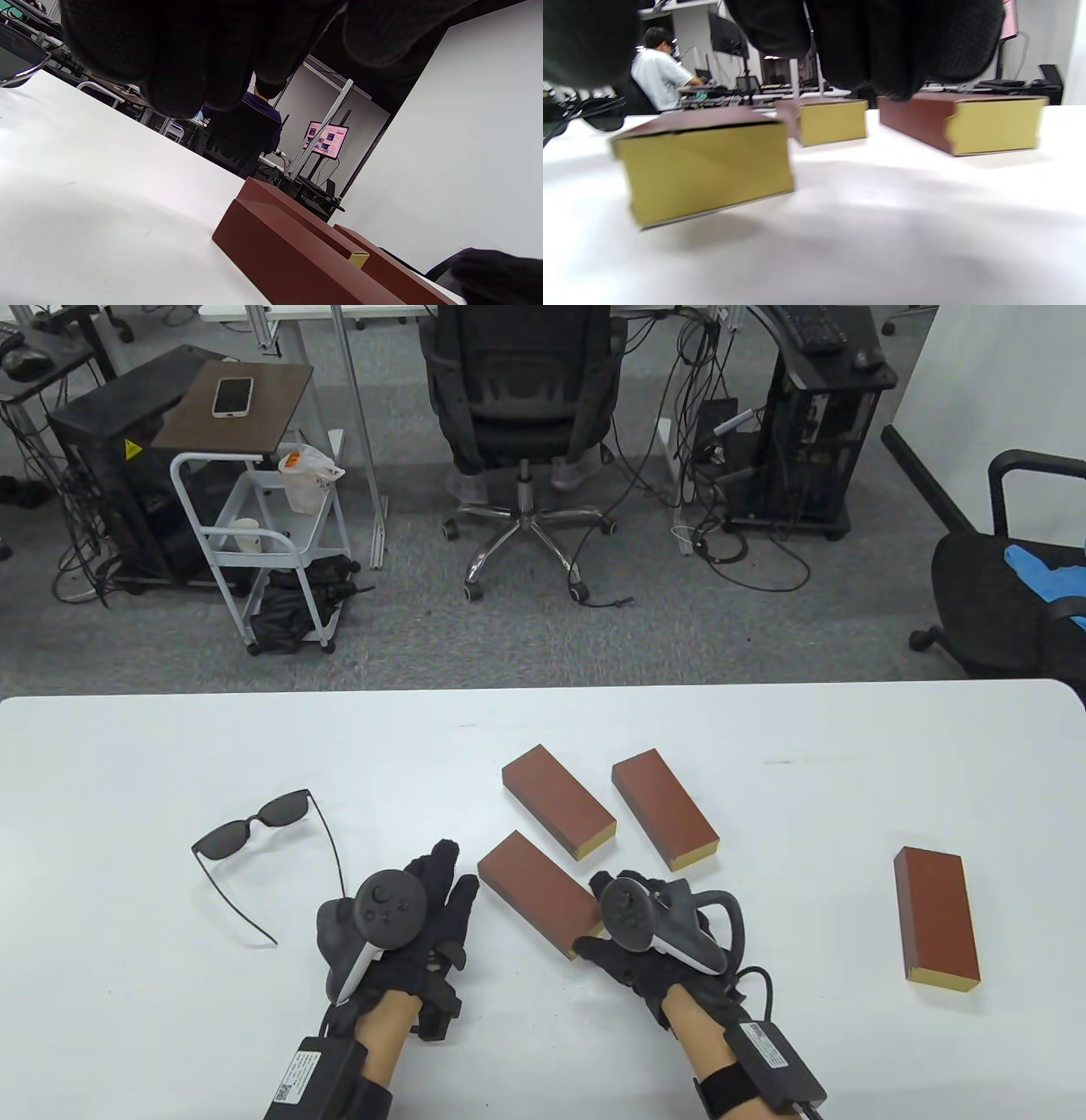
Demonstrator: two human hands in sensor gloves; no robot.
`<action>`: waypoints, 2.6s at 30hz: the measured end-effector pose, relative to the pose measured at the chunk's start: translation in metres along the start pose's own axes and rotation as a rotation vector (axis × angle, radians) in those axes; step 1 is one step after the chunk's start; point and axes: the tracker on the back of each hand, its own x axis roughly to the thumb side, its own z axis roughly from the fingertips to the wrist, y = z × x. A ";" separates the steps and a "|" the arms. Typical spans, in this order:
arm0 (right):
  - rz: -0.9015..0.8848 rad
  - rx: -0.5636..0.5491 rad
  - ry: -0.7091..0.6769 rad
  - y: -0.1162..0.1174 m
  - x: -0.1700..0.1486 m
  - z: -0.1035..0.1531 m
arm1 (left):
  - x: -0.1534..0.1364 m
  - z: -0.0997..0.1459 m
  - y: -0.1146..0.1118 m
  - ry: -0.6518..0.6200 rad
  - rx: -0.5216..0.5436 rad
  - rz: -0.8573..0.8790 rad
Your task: Slide to open storage boxes and store sunglasses
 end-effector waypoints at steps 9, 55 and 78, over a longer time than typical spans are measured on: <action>0.048 -0.111 0.067 0.003 -0.043 0.024 | -0.005 0.000 -0.005 0.004 0.000 -0.066; 0.020 -0.058 0.245 0.005 -0.088 0.026 | -0.218 -0.111 0.067 0.728 -0.075 -0.304; -0.134 -0.150 0.121 -0.011 -0.067 0.026 | -0.054 -0.091 0.060 0.074 -0.121 -0.246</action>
